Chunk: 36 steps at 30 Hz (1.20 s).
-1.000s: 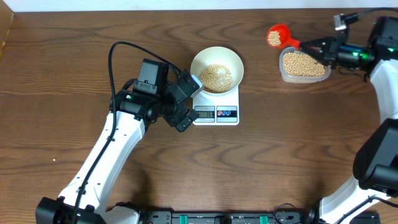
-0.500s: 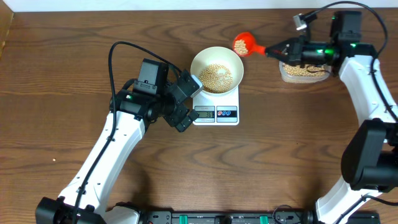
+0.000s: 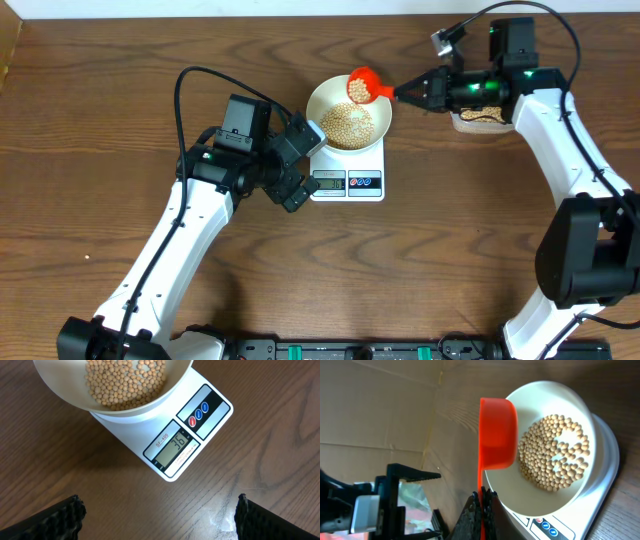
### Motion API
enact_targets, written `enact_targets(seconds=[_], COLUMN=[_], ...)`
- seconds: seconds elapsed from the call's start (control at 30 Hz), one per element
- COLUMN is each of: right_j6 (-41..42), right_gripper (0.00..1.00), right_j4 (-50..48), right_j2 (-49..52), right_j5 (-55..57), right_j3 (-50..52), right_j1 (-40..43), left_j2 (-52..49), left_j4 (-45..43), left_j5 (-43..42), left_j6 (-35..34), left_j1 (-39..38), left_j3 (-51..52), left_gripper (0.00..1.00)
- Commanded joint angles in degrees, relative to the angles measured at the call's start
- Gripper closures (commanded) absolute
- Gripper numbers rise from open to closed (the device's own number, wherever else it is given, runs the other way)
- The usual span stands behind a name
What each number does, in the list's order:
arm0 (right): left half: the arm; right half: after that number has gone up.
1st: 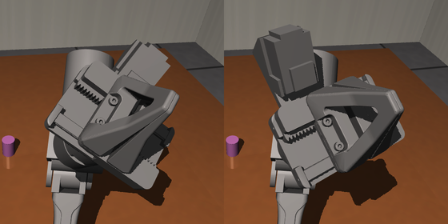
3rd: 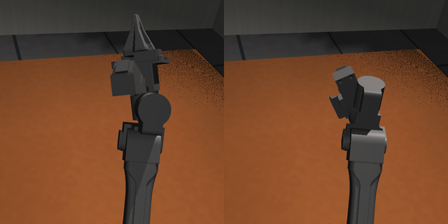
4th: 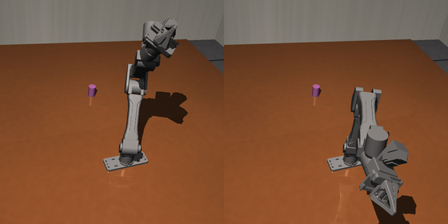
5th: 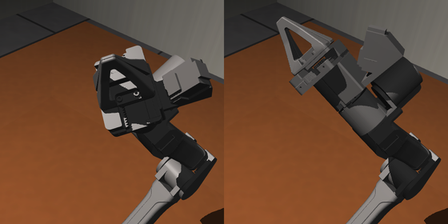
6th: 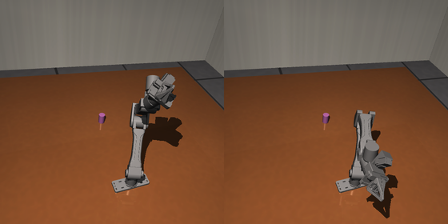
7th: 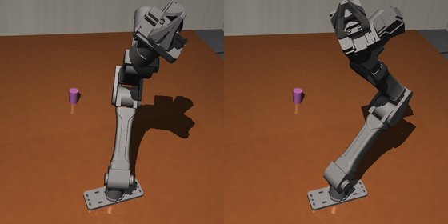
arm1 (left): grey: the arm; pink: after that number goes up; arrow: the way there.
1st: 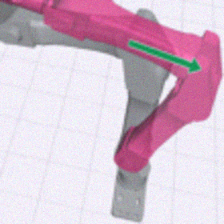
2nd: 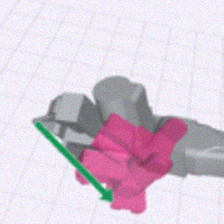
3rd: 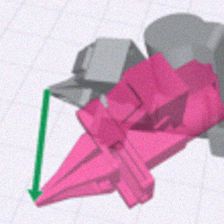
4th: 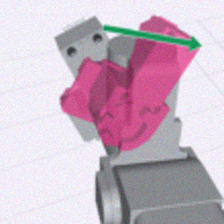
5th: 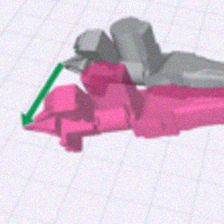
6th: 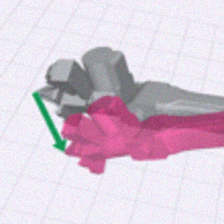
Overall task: Scoop item into bowl and weigh 50g on scale
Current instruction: 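Carry the red scoop left over the beige bowl with the right gripper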
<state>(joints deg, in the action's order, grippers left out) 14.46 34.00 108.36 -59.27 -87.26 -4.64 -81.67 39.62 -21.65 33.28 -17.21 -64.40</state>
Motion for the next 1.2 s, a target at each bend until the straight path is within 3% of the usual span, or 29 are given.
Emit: enact_targets(seconds=[0.0,1.17], right_j6=[-1.3,-9.5], right_gripper=[0.99,0.99], right_j4=[0.2,14.9], right_j2=[0.3,0.3], right_j5=[1.8,15.7], right_j3=[-0.2,-11.0], right_j1=[-0.9,-5.6], left_j2=[0.4,0.4], left_j4=[0.0,0.0], left_j5=[0.3,0.3], left_j6=[0.5,0.5], left_j1=[0.0,0.0], left_j3=[-0.2,-0.2], left_gripper=[0.02,0.02])
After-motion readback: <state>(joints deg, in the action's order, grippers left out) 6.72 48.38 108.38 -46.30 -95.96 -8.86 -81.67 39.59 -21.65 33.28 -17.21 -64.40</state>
